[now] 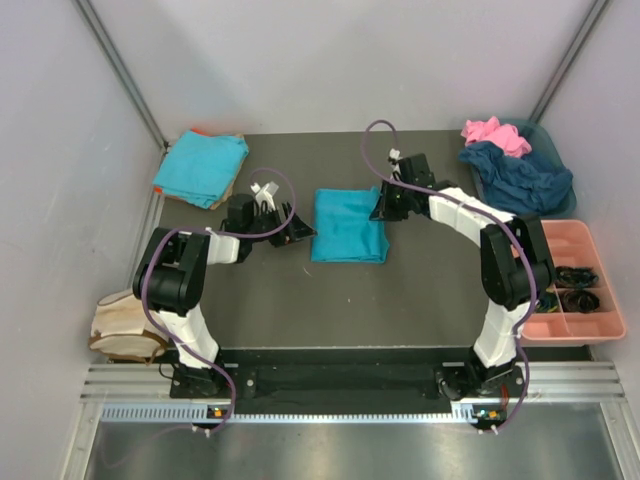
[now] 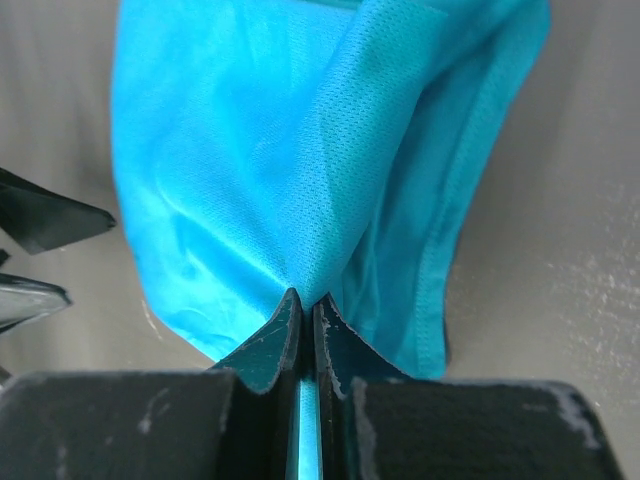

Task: Fold and stack the t-shirts
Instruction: Fold the tshirt, then neatly place the folded tshirt to the corner

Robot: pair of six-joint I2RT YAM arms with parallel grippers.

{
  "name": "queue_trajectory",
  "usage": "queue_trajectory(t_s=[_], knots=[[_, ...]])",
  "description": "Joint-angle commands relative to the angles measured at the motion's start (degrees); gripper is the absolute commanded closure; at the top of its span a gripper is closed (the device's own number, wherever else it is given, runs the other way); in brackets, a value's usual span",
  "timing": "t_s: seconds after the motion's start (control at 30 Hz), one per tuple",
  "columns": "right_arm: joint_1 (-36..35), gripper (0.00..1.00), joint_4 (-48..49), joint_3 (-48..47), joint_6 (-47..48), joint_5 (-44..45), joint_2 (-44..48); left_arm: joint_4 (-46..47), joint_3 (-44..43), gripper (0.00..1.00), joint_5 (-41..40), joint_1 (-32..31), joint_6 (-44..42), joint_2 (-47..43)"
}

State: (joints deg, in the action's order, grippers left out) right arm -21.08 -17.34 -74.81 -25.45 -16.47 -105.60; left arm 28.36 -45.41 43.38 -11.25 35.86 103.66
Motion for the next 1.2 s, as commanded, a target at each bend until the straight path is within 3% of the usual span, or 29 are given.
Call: queue_trajectory(t_s=[0.0,0.4,0.8,0.9,0.93,1.03,1.17], knots=[[1.39,1.00,1.17,0.89,1.37,1.18,3.21,2.14,-0.03,0.21,1.45,0.43,-1.05,0.67],[4.73,1.00,1.08,0.89,2.07,0.39,3.04,2.40,-0.73,0.21,1.71,0.43,-0.53,1.46],[5.00,0.98,0.12,-0.25,2.07,-0.23,-3.20,1.87,-1.17,0.21,1.71,0.43,-0.61,1.64],[5.00,0.65,-1.20,-0.69,1.81,1.87,-3.91,1.79,-1.17,0.21,1.80,0.43,-0.53,1.72],[5.00,0.48,-1.46,-0.78,1.55,2.66,-4.08,1.79,-1.26,0.21,1.80,0.43,-0.61,1.64],[5.00,0.32,-2.25,-0.52,0.93,6.44,-3.21,1.61,-1.17,0.21,1.63,0.43,-0.61,1.46],[5.00,0.23,-2.61,0.79,-0.03,11.01,-0.75,3.44,-1.44,0.21,1.97,0.43,0.17,1.90]])
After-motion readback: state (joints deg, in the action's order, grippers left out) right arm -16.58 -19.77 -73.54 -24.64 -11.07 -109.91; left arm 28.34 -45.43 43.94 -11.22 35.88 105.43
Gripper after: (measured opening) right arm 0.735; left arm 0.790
